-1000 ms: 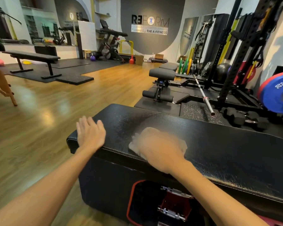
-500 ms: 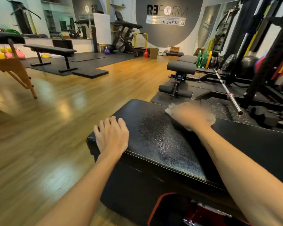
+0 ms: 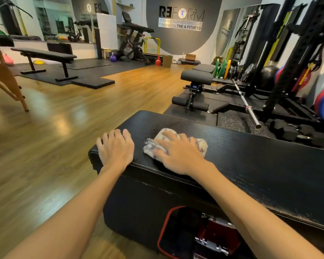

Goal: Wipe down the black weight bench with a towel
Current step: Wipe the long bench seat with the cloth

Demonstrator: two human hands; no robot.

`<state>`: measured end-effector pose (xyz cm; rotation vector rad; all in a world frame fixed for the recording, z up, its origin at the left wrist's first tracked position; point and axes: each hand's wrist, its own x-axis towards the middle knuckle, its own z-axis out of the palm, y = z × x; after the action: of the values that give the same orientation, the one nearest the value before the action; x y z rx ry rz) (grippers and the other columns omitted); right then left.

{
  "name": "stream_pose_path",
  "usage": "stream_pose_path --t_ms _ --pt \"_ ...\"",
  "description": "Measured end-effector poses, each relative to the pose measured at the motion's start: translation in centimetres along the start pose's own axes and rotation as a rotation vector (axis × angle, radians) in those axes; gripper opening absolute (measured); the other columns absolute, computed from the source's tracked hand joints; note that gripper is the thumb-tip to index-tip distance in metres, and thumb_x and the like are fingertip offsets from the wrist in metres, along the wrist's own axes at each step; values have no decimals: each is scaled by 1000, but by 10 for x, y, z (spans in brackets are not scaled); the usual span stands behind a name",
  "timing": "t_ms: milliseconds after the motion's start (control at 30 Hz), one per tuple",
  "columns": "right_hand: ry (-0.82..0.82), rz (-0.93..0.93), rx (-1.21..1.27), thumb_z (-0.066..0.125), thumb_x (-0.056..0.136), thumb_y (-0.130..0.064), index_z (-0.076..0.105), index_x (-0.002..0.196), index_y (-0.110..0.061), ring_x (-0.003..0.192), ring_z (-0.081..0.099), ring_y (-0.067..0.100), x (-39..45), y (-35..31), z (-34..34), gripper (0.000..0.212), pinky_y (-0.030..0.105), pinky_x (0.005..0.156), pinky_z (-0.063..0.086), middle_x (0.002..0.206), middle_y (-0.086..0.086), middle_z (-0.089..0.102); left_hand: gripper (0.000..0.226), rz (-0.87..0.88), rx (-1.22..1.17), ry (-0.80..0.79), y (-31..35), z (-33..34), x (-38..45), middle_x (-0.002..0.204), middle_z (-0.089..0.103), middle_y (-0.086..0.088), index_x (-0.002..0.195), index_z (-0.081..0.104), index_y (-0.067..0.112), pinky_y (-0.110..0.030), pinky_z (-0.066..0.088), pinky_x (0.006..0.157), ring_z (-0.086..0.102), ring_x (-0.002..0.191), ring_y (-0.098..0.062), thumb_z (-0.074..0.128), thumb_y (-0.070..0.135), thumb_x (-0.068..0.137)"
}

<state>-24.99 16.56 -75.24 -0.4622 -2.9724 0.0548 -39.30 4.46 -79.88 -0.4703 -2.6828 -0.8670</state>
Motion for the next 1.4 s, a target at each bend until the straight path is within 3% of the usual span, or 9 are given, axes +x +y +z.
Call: stream_pose_path --t_ms 233,367,467,600,767,967,1200,1267,1400 --pt "20 -7 -49 10 90 -68 30 146 -51 136 32 27 -64 19 -7 62 47 104 28 158 -13 24 52 21 -38 44 -4 1 -1 111 66 -7 100 64 8 -45 24 109 53 110 -25 19 34 99" --pt "17 183 -84 23 98 -64 27 147 -55 133 40 33 -17 66 -6 50 53 105 33 158 -12 26 58 19 -55 69 -4 2 -1 103 67 -6 94 64 8 -44 26 108 54 104 -24 14 38 96" --pt "5 327 -73 23 96 -65 37 144 -48 131 41 39 35 106 -3 52 58 105 31 156 -6 32 66 21 -66 87 -5 3 0 96 67 -3 88 64 10 -44 30 106 55 97 -22 7 44 90" --pt "6 431 -27 15 76 -74 50 136 -33 127 42 44 93 118 2 81 58 103 31 147 3 44 72 21 -41 81 -4 6 1 104 68 -2 99 64 11 -45 29 107 55 104 -23 4 47 88" --pt "-7 370 -8 17 73 -79 51 140 -32 130 41 43 134 77 9 89 55 103 29 147 6 45 75 37 -12 73 -2 8 0 124 64 -5 124 57 13 -46 25 110 51 119 -27 2 47 87" --pt "-2 148 -22 27 92 -59 53 137 -37 128 40 42 127 1 23 56 53 101 28 150 4 41 70 20 -50 45 1 2 -2 125 63 -6 125 56 13 -45 26 110 50 120 -26 5 44 89" --pt "44 -98 45 34 100 -52 56 132 -39 126 40 36 25 -44 10 40 52 102 29 146 -1 41 40 -30 -218 66 3 -7 -8 95 67 -4 82 51 17 -42 30 100 53 96 -23 17 30 98" --pt "66 -109 12 29 98 -55 56 129 -39 124 41 33 -1 -39 8 44 50 99 31 142 -5 42 38 -40 -247 82 3 -7 -9 91 66 -4 80 50 17 -41 30 102 53 94 -22 19 29 97" --pt "68 -104 -41 12 92 -63 45 135 -45 126 38 28 -39 -22 7 57 49 99 31 147 -10 34 49 -44 -226 106 1 -5 -8 105 68 -7 112 59 10 -40 26 109 55 106 -24 18 32 99"
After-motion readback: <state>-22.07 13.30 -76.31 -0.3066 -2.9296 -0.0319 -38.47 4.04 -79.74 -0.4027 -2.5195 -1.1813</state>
